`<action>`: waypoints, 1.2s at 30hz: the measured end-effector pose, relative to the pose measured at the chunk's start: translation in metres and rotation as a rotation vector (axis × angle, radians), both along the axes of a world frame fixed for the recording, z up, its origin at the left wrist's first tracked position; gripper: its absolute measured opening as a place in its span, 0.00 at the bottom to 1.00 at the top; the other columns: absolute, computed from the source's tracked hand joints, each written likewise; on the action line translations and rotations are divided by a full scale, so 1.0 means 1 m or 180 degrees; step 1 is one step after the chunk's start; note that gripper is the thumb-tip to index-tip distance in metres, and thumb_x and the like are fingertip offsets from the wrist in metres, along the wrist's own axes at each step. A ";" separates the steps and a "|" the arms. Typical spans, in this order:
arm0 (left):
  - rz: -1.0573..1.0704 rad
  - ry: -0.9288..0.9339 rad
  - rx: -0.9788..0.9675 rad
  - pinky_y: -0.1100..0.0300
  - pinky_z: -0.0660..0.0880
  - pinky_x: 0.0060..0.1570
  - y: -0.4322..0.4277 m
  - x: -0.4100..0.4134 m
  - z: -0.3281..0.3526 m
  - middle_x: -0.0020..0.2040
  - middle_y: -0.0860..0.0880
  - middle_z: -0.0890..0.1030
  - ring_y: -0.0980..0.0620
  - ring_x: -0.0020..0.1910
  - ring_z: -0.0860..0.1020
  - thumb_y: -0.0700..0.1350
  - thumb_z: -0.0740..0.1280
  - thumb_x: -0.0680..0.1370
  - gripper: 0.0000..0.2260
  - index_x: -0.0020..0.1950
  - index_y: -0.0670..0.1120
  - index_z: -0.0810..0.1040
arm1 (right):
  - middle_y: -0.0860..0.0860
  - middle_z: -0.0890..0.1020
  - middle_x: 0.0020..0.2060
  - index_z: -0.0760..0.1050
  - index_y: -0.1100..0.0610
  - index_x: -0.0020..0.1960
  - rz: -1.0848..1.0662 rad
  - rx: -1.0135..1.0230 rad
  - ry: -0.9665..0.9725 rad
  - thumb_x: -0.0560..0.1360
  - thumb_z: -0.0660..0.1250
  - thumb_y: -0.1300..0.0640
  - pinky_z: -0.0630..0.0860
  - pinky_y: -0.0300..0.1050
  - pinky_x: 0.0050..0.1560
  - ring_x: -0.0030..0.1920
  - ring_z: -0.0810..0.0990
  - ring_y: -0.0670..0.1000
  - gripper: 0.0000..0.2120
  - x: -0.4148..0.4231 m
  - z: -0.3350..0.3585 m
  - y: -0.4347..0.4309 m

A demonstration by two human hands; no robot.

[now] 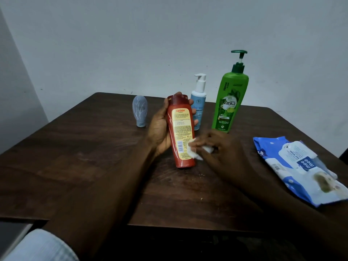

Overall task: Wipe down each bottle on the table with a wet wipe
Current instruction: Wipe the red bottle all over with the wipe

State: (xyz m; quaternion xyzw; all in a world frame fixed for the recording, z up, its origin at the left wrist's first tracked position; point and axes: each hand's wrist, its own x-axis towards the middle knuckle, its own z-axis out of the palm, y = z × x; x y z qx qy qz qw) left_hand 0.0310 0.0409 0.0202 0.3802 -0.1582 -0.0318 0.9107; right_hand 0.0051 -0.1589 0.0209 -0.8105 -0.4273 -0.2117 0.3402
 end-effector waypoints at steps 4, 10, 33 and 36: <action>-0.0067 -0.0047 -0.0043 0.42 0.70 0.68 0.002 0.003 -0.001 0.69 0.41 0.73 0.42 0.65 0.74 0.58 0.60 0.81 0.33 0.82 0.45 0.57 | 0.45 0.83 0.47 0.85 0.57 0.52 -0.0238 0.0458 -0.0140 0.74 0.74 0.59 0.72 0.25 0.48 0.47 0.79 0.35 0.08 0.024 0.029 0.023; -0.0004 -0.0078 -0.0118 0.36 0.60 0.75 0.003 0.003 -0.003 0.71 0.38 0.72 0.40 0.70 0.71 0.56 0.55 0.83 0.26 0.80 0.49 0.63 | 0.51 0.85 0.45 0.85 0.59 0.51 -0.0364 0.0842 -0.0382 0.74 0.74 0.60 0.77 0.33 0.48 0.45 0.82 0.42 0.07 0.044 0.051 0.048; 0.0070 0.0095 -0.0189 0.47 0.75 0.64 0.003 0.007 -0.004 0.59 0.43 0.83 0.46 0.57 0.81 0.56 0.52 0.85 0.21 0.68 0.49 0.78 | 0.58 0.85 0.50 0.84 0.60 0.55 -0.0359 0.0465 -0.0813 0.73 0.74 0.63 0.81 0.50 0.53 0.50 0.83 0.54 0.11 0.030 0.041 0.036; 0.0065 0.0098 -0.0163 0.47 0.73 0.66 0.003 0.003 -0.003 0.59 0.43 0.83 0.46 0.57 0.80 0.56 0.52 0.84 0.22 0.63 0.49 0.82 | 0.55 0.83 0.53 0.84 0.62 0.55 -0.0145 0.0249 -0.0746 0.74 0.73 0.62 0.81 0.51 0.54 0.54 0.82 0.52 0.10 0.026 0.037 0.035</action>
